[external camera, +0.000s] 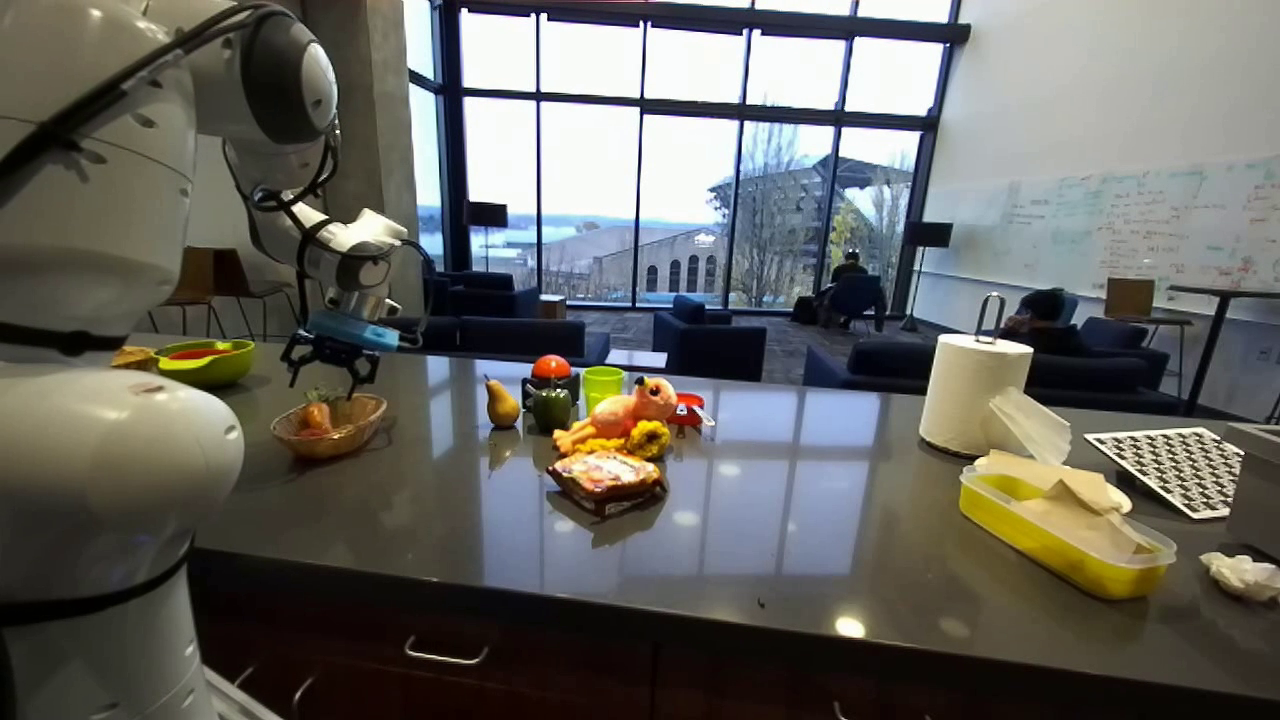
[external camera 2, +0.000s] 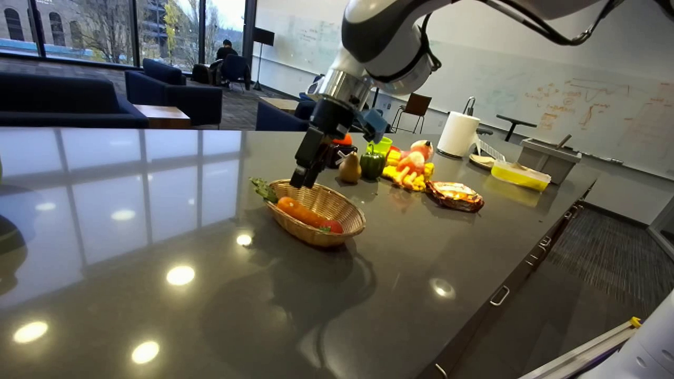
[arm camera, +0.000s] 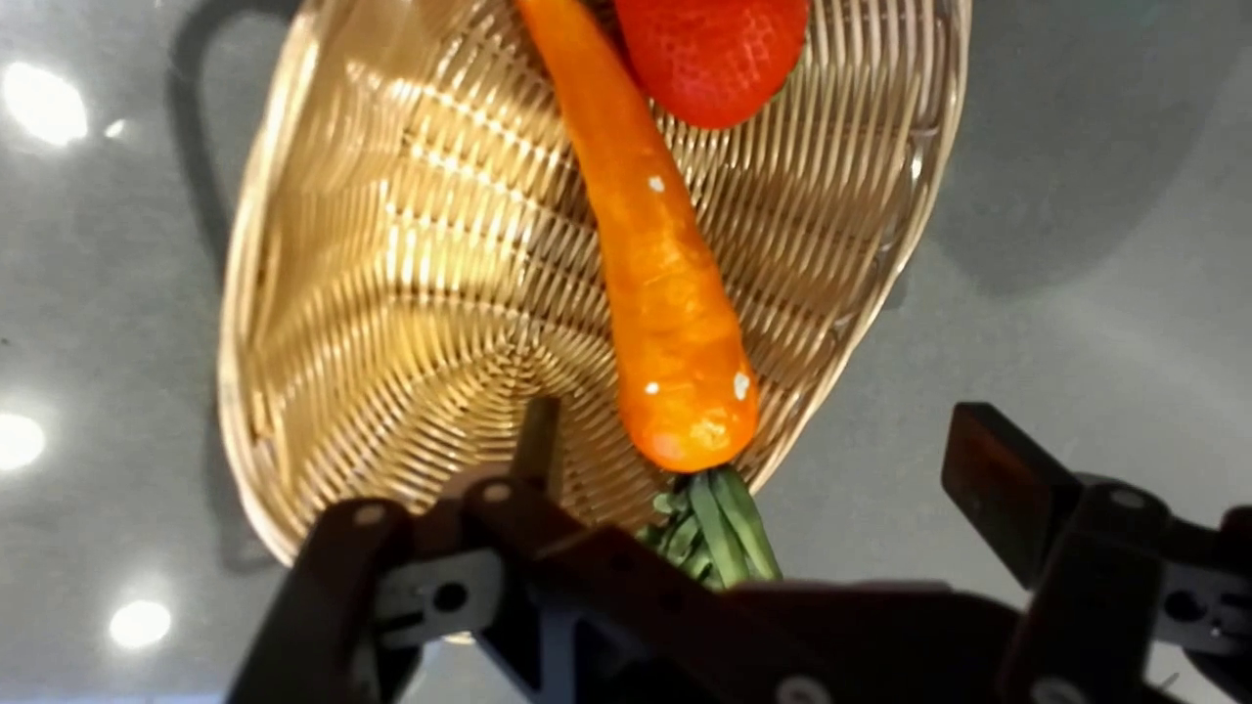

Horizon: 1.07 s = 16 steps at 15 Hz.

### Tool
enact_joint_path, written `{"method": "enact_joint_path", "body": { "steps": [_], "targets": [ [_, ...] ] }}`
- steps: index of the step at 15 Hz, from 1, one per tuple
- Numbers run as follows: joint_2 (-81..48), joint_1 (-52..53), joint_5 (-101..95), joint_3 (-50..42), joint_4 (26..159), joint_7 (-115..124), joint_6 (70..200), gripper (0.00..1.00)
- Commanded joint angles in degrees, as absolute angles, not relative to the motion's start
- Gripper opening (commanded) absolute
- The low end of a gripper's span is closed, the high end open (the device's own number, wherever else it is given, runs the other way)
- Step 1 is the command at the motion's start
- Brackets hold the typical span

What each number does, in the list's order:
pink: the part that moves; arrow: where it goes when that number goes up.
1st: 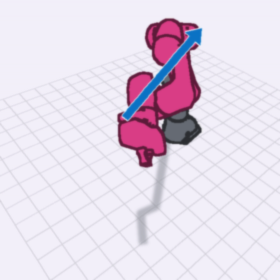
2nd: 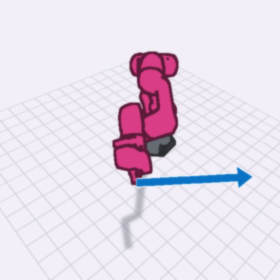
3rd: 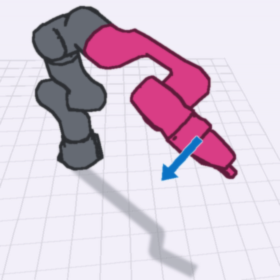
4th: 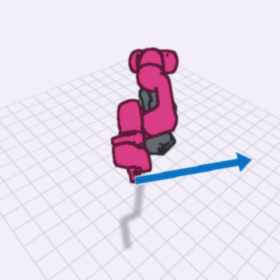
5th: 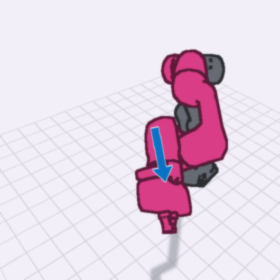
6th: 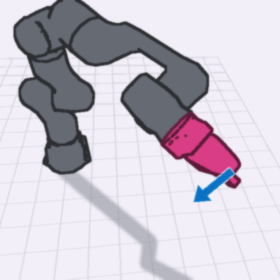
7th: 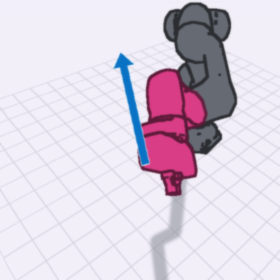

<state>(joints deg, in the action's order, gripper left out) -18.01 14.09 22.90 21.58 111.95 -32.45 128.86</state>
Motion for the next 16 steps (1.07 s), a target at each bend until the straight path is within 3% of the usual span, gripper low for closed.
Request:
{"method": "enact_joint_path", "body": {
  "steps": [1,13,14,16],
  "targets": [
    [-18.4,12.6,25.9,22.9,112.6,-36.7,129.8,1.00],
    [-24.2,12.7,26.0,24.2,110.4,-39.7,133.8,1.00],
    [-24.5,12.6,26.1,24.4,110.3,-39.8,134.1,0.83],
    [-25.0,12.6,25.9,24.7,109.9,-40.0,134.7,0.69]
  ]
}}
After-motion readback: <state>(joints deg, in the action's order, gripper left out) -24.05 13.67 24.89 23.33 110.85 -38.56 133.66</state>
